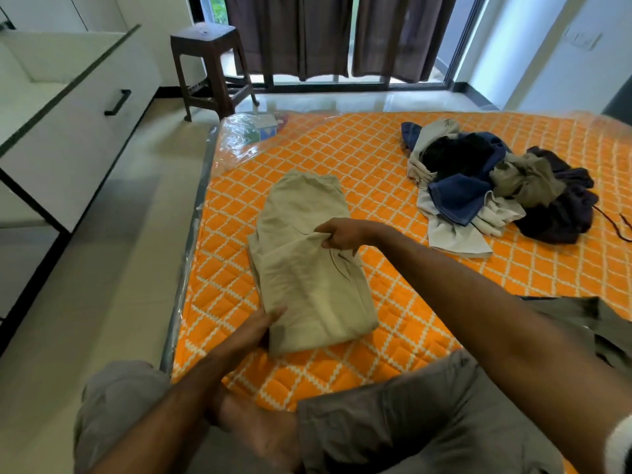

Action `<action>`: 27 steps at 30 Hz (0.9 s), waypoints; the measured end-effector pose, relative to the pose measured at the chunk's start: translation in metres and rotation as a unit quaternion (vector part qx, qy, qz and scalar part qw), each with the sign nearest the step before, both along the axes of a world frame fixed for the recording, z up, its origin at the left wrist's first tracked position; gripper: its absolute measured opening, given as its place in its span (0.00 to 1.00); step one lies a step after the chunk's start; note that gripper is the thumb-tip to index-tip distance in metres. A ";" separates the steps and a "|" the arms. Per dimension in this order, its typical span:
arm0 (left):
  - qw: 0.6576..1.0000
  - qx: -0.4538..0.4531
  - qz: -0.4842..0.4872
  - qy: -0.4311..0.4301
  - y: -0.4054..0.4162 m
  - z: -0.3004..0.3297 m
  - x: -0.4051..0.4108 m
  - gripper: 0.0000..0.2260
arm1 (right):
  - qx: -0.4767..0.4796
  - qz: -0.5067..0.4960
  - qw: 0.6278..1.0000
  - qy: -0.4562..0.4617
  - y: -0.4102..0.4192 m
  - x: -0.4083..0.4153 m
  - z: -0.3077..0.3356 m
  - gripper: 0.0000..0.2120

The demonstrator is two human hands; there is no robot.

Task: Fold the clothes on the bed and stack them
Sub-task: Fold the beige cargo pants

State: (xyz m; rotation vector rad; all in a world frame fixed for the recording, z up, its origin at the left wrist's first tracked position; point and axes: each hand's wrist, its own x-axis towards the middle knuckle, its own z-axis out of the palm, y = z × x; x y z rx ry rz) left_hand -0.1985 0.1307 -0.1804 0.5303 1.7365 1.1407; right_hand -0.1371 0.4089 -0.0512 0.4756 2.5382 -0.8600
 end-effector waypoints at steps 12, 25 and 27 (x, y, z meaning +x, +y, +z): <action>0.965 -0.046 -0.001 0.258 0.037 -0.002 -0.030 0.27 | 0.176 -0.046 0.967 0.179 -0.009 0.022 -0.088 0.30; 0.795 -0.115 -0.310 0.509 0.100 -0.006 -0.086 0.29 | 0.265 0.161 0.948 0.068 -0.086 0.091 -0.140 0.40; 0.803 -0.119 -0.307 0.498 0.098 -0.005 -0.084 0.28 | 0.237 0.173 0.955 0.043 -0.080 0.088 -0.131 0.41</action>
